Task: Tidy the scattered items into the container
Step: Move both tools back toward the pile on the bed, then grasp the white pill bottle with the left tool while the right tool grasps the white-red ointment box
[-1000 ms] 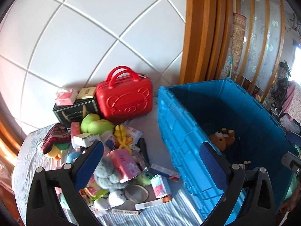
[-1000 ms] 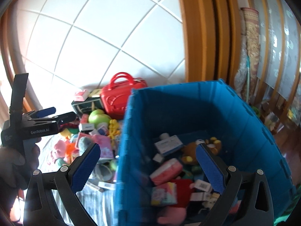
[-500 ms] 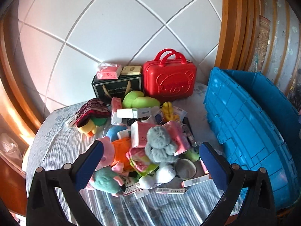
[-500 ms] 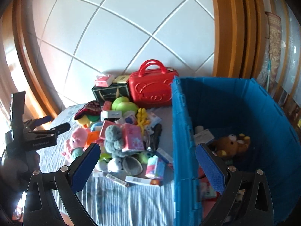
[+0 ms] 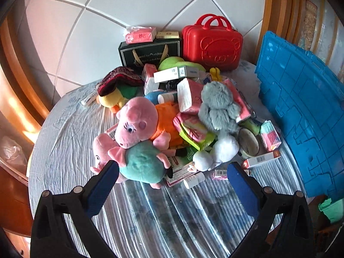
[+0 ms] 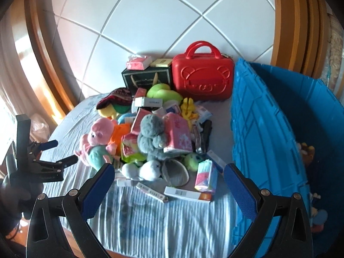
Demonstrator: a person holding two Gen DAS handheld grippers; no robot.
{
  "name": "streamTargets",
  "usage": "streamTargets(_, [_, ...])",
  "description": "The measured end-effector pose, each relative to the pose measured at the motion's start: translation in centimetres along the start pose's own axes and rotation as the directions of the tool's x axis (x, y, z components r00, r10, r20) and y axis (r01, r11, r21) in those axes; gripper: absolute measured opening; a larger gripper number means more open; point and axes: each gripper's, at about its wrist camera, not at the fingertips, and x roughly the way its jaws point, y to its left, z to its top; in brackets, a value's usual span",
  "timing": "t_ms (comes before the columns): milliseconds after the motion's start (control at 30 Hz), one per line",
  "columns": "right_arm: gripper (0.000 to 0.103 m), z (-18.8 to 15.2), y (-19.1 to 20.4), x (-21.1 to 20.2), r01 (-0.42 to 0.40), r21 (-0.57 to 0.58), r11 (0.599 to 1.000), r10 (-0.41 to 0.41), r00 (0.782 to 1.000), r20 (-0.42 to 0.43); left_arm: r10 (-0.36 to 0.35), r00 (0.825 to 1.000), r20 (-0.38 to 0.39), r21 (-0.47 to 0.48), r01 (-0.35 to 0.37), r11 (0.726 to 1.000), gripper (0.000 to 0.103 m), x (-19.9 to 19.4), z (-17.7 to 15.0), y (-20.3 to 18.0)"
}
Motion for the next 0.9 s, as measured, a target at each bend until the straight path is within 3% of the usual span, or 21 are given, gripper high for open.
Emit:
streamTargets(167, [0.103, -2.6, 1.0, 3.7, 0.001, -0.010, 1.000, -0.002, 0.997, -0.075, -0.051, 0.997, -0.063, 0.024, 0.053, 0.998, 0.095, 3.9, -3.1, -0.8])
streamTargets(300, [0.103, -5.0, 1.5, 7.0, 0.012, -0.039, 0.999, -0.017, 0.992, -0.128, -0.079, 0.991, -0.108, -0.024, 0.077, 0.997, 0.085, 7.9, -5.0, -1.6])
streamTargets(533, [0.103, -8.7, 2.2, 13.1, 0.000, -0.090, 0.996, -0.019, 0.977, -0.210, -0.081, 0.978, -0.191, -0.089, 0.064, 0.994, 0.068, 15.9, -6.5, -3.1])
streamTargets(667, [0.103, -10.6, 1.8, 15.9, -0.004, -0.103, 0.995, -0.020, 0.972, -0.235, -0.041, 0.973, -0.227, -0.088, 0.022, 0.996, 0.067, 18.9, -7.1, -4.0])
streamTargets(900, [0.103, -12.5, 1.0, 19.3, -0.020, -0.099, 0.995, -0.009, 0.959, -0.283, 0.031, 0.987, -0.160, -0.072, -0.043, 0.996, 0.067, 18.7, -7.7, -5.3])
